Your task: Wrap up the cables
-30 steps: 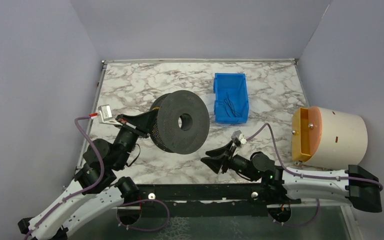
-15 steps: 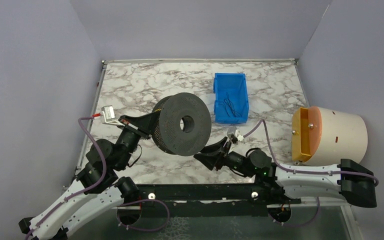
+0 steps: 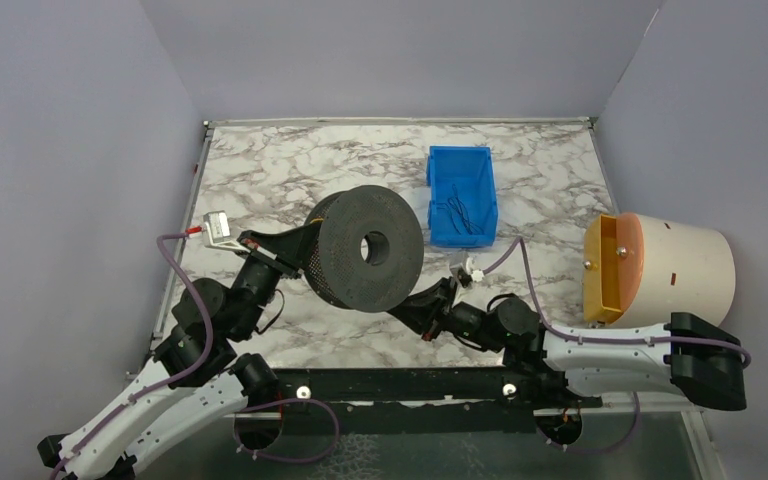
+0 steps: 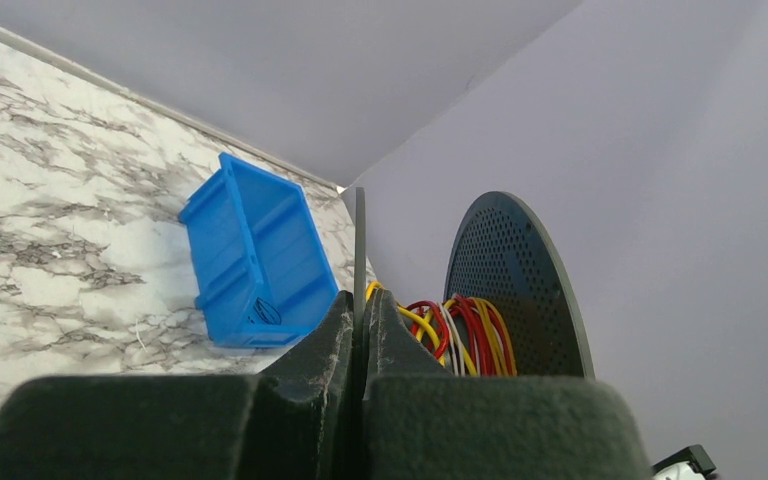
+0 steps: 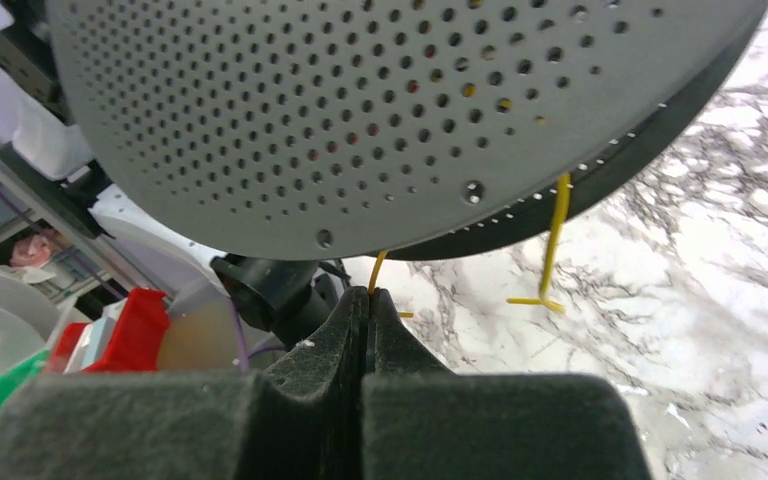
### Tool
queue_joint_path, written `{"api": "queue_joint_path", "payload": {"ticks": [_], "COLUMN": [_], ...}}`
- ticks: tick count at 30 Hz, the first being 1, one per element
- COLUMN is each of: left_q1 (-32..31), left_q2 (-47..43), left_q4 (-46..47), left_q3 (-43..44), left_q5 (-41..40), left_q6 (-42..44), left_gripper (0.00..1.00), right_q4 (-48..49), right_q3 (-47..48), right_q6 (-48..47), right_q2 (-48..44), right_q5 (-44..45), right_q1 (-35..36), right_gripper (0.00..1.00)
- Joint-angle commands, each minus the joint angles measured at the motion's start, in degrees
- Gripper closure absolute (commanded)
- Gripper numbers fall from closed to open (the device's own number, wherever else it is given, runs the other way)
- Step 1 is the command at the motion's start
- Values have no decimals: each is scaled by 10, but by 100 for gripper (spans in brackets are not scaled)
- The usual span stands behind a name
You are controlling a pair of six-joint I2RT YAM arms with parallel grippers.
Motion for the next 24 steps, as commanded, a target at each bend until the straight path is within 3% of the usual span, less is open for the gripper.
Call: {"api": "queue_joint_path", "payload": {"ticks": [1, 24], "left_q1": [0, 0], "left_q2": [-3, 21], "left_q4": [85, 150], "left_q3": [1, -61], "left_q5": [13, 46], "left_q6": [-20, -58], "left_gripper": [100, 100], "right_q4": [75, 438], "right_q3": [6, 57], "right_q6": [20, 102], "right_q2": [11, 204], "right_q5": [-44, -112], "right_q1": [2, 3], "right_gripper": [99, 99]}}
